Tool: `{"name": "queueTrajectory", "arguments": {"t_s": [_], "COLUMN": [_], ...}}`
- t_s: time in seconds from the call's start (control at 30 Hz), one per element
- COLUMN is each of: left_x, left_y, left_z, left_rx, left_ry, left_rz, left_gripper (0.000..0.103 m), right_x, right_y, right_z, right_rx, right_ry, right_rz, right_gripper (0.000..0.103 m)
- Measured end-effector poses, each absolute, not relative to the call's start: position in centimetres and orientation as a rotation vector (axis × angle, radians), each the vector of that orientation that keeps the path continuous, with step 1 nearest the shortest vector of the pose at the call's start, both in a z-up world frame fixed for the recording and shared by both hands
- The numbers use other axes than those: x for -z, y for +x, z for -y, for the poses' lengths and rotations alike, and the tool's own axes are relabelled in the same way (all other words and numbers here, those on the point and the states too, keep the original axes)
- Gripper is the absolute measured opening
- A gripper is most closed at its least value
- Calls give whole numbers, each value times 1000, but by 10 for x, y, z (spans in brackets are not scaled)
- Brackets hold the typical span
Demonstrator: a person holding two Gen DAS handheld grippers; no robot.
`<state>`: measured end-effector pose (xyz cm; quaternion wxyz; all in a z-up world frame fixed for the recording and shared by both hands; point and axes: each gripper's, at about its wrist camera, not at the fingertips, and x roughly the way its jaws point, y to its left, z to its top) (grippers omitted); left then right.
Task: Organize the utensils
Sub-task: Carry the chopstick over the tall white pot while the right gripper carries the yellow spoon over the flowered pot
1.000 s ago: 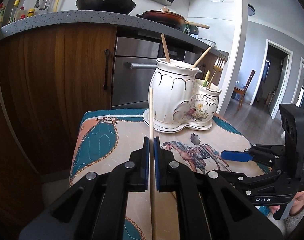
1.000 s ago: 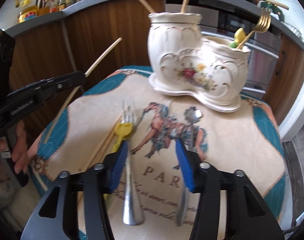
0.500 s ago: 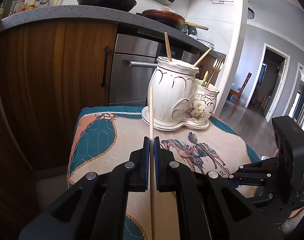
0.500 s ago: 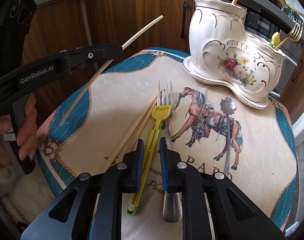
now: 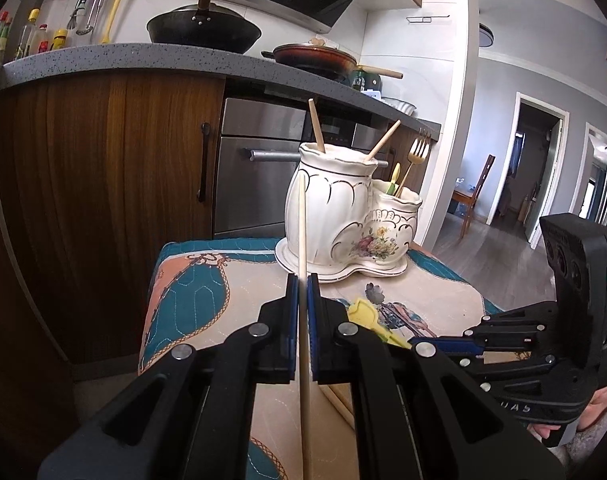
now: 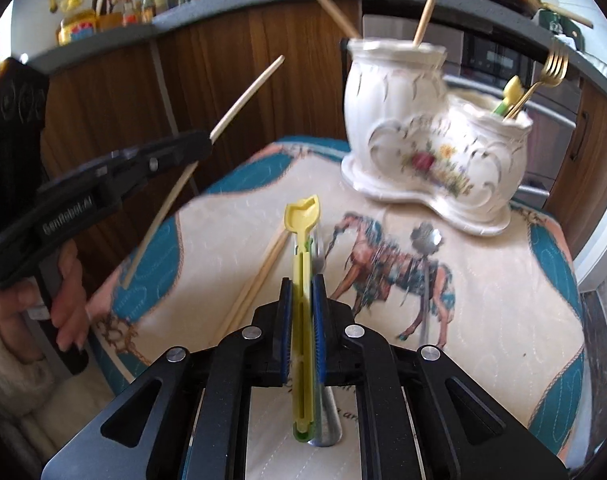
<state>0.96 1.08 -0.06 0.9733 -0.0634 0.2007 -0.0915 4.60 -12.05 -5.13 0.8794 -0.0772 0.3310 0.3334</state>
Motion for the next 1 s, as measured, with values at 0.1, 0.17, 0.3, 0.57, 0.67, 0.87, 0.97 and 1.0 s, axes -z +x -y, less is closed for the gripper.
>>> {"name": "queueTrajectory", "arguments": {"t_s": [0.1,0.17,0.3,0.57,0.67,0.87,0.97,1.0], "left_x": [-8,-16,-31,-80,-97,-109,-111,-112], "left_y": [6,8,23,75,102,152,166,169], "left_z": [-11,-9,0,25,27,26,26,27], "left_rx": [205,224,282,337,342,332,321,318], "left_ry": [-139,-142,-147,-118,-153,-213,-224,-222], "left_rz": [-368,-355,-346,-214,-165,-134,-114,-107], "left_gripper": [4,4,4,4,4,4,4,4], "right_x": [32,21,-6,-55,-59,-46,-41,-40], "right_y": [46,51,69,117,136,182,196,199], "right_z": [138,150,178,195,195,197,197,196], "right_rx": [-680,-658,-591,-485,-471,-521,-546,-552], "right_ry": [-93,-39,91,150,169,269,293,293], "right_rz": [-609,-561,-466,-270,-220,-227,-224,-221], "right_gripper": [11,11,11,11,11,11,11,11]}}
